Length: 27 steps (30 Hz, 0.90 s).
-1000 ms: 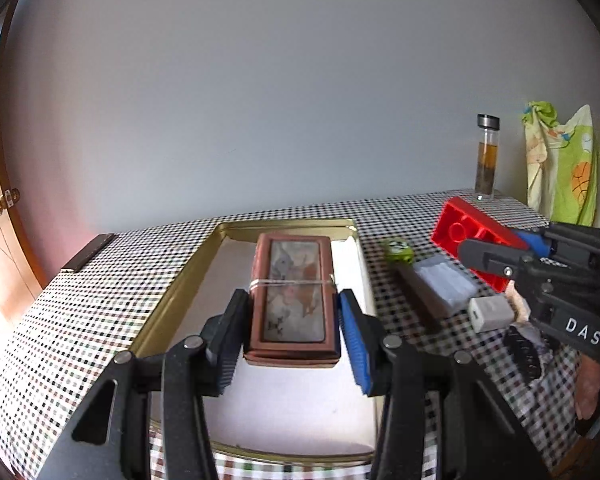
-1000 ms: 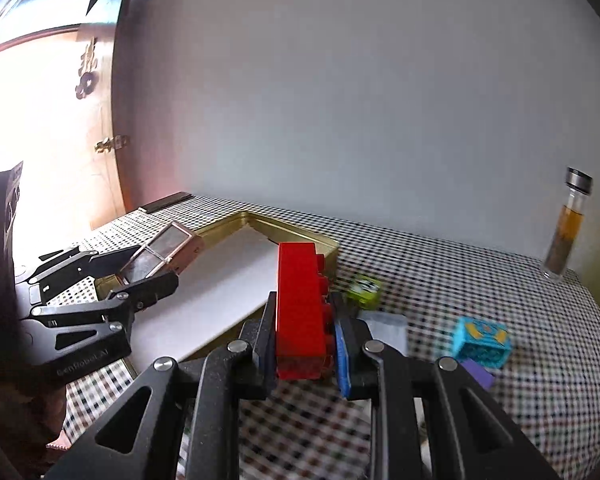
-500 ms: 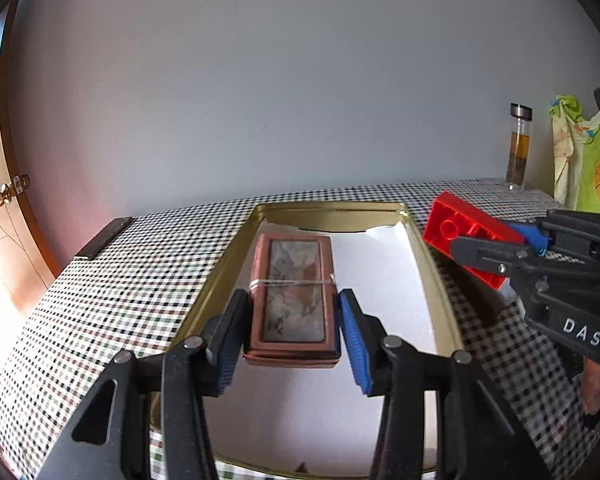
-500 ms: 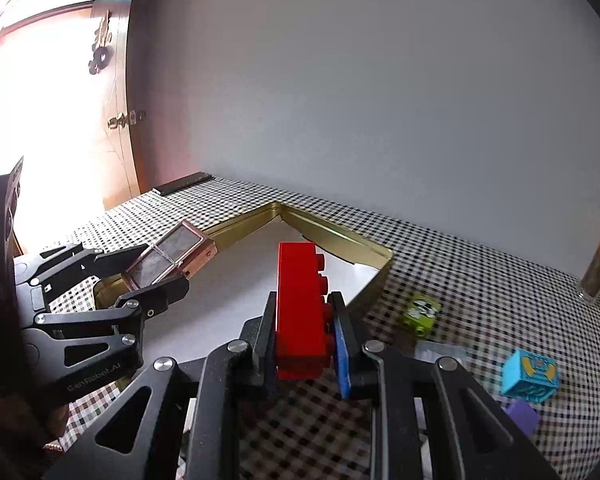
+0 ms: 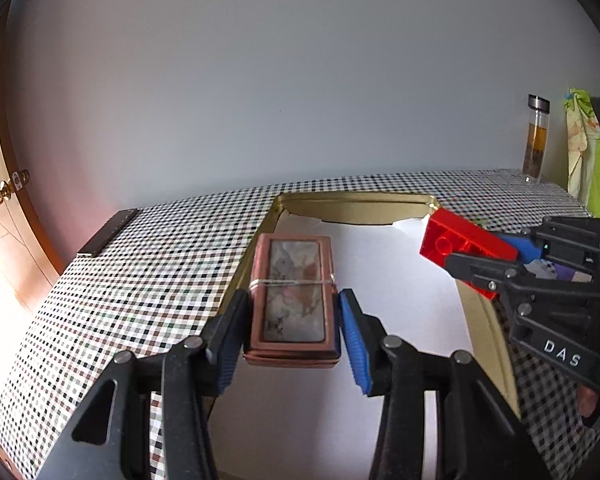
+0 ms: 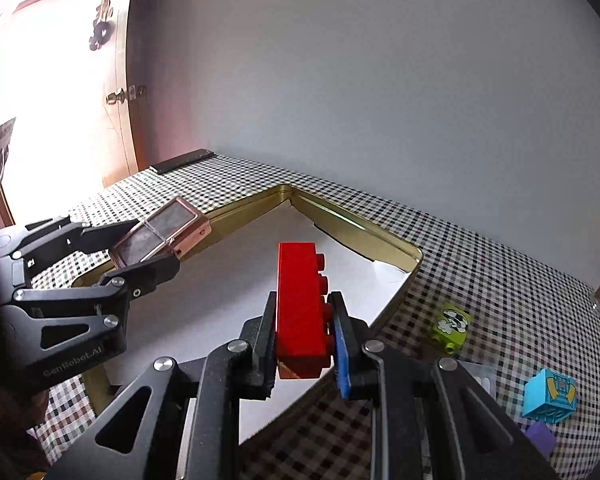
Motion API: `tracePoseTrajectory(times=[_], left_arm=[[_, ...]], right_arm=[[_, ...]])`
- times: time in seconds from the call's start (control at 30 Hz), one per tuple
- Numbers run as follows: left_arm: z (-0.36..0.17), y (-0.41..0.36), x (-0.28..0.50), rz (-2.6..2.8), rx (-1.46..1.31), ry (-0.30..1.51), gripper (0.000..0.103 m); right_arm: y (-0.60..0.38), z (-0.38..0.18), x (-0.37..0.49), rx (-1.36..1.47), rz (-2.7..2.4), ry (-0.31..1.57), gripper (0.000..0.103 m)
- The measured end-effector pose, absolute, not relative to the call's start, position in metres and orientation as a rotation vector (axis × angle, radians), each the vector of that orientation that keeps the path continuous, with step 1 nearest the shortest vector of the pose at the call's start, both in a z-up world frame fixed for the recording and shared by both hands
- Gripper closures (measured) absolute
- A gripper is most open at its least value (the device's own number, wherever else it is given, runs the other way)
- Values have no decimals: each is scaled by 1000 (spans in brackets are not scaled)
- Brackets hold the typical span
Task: Organize rigid objects
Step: 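Carry the red brick and photo card over the gold tray with both tools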
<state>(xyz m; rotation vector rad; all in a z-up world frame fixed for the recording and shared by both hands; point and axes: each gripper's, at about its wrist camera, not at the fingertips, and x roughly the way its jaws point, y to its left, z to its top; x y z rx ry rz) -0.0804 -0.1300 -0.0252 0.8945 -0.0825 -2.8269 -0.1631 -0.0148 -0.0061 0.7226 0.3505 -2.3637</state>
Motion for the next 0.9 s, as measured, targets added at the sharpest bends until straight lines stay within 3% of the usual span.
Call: tracePoseTrajectory(times=[0.9], left_arm=[[-39, -141, -108, -2794, 1093, -86, 58]], right_arm=[[-51, -30, -196, 878, -2311, 483, 78]])
